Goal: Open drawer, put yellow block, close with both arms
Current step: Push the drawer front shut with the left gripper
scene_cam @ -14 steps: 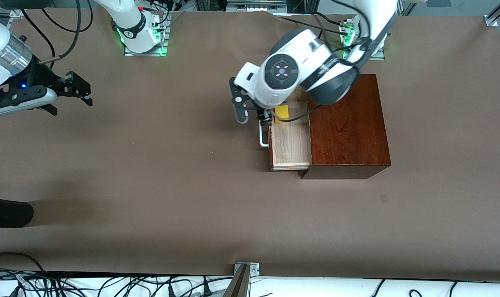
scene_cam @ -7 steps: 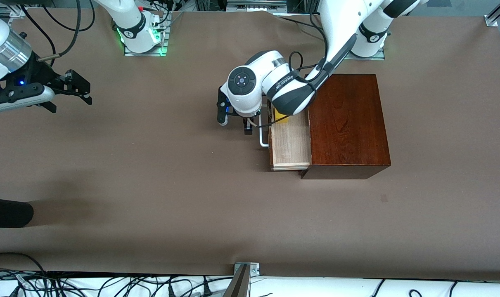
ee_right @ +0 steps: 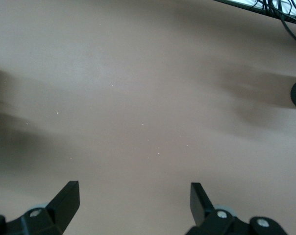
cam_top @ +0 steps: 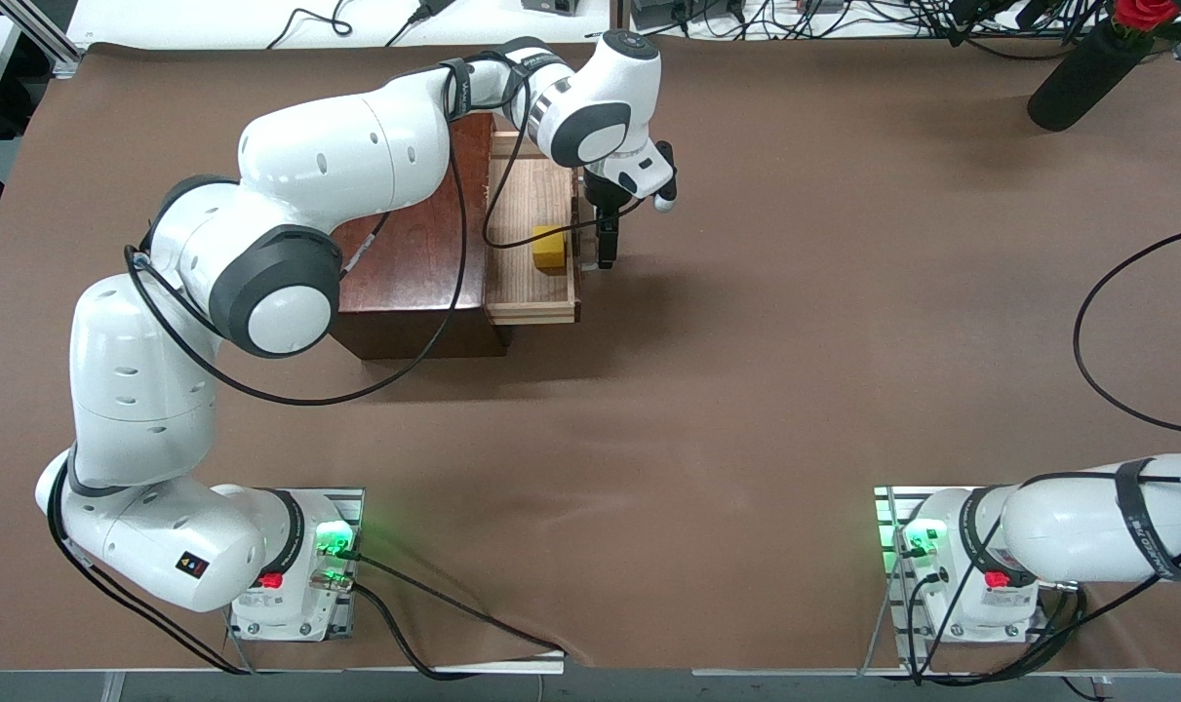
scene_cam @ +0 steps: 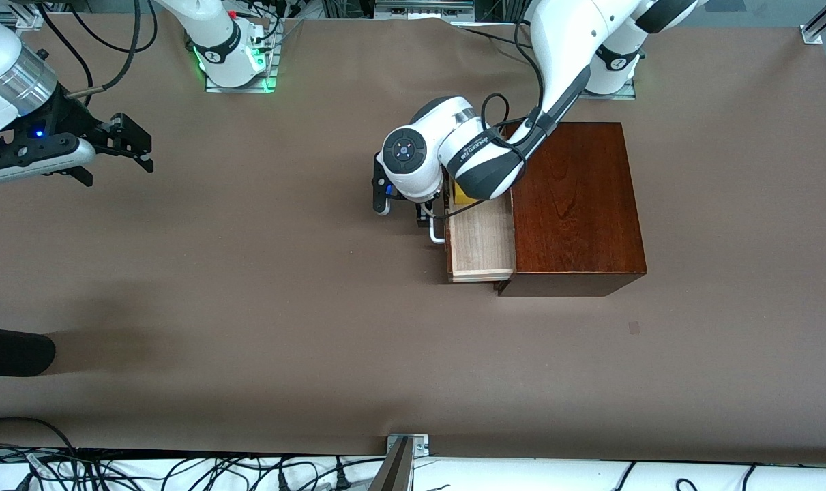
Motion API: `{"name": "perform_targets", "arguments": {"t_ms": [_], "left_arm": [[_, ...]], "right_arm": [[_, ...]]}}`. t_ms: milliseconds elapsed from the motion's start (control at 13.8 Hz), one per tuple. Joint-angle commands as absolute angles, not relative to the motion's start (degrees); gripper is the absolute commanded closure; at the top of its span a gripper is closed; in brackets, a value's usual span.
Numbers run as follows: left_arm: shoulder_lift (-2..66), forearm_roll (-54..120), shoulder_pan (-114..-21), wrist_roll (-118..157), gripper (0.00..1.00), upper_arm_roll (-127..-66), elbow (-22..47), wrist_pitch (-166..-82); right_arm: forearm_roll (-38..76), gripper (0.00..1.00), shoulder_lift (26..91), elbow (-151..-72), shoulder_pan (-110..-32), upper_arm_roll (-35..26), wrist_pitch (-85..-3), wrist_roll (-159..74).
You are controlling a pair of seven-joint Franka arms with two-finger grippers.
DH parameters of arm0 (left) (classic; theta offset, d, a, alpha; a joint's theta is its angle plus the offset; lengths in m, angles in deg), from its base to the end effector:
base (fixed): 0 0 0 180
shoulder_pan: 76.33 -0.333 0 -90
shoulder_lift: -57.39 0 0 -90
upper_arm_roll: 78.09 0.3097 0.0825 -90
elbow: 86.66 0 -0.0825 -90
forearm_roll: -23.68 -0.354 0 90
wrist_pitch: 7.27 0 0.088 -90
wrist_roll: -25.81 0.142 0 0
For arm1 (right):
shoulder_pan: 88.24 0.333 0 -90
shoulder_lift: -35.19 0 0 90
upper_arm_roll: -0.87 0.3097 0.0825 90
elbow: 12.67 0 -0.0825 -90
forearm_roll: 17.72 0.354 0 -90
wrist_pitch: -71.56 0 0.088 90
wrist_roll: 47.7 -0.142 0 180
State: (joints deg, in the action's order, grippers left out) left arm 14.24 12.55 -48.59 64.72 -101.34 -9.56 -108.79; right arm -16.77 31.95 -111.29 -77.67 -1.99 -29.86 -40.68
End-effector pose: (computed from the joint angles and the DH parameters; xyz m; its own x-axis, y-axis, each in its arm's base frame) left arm 0.4693 -0.4666 0.2588 -0.0181 -0.9897 -0.1418 -0.9697 -0.0171 0.2436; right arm 0.5226 0.0722 0.5638 0.9623 0.2501 0.1067 0.2522 -0.9677 -0.0063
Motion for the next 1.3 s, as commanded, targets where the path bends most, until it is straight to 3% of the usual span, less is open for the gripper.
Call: {"name": "perform_targets", "arguments": {"t_ms": [0, 217, 578, 1228], "left_arm": [[16.26, 9.88, -52.51, 68.61, 0.0, -100.15, -8.17, -100.63], [17.14, 9.88, -52.78, 68.53, 0.0, -100.24, -8.35, -98.16], [17.93, 7.16, -53.75, 68.53, 0.0, -99.89, -8.35, -93.06], [21.17, 7.15, -53.75, 68.18, 0.0, -100.15, -8.87, -92.97]], "right_arm": [[-17.54, 0.0, 32.21, -110.41, -77.96, -2.03, -28.11, -41.46], [-17.63, 0.0, 31.85, -110.41, -77.96, -2.11, -22.31, -42.77], [-17.98, 0.0, 31.94, -110.23, -78.04, -2.03, -23.36, -43.22], [-17.98, 0.0, 32.03, -110.23, -78.04, -2.03, -23.8, -43.22]]}}
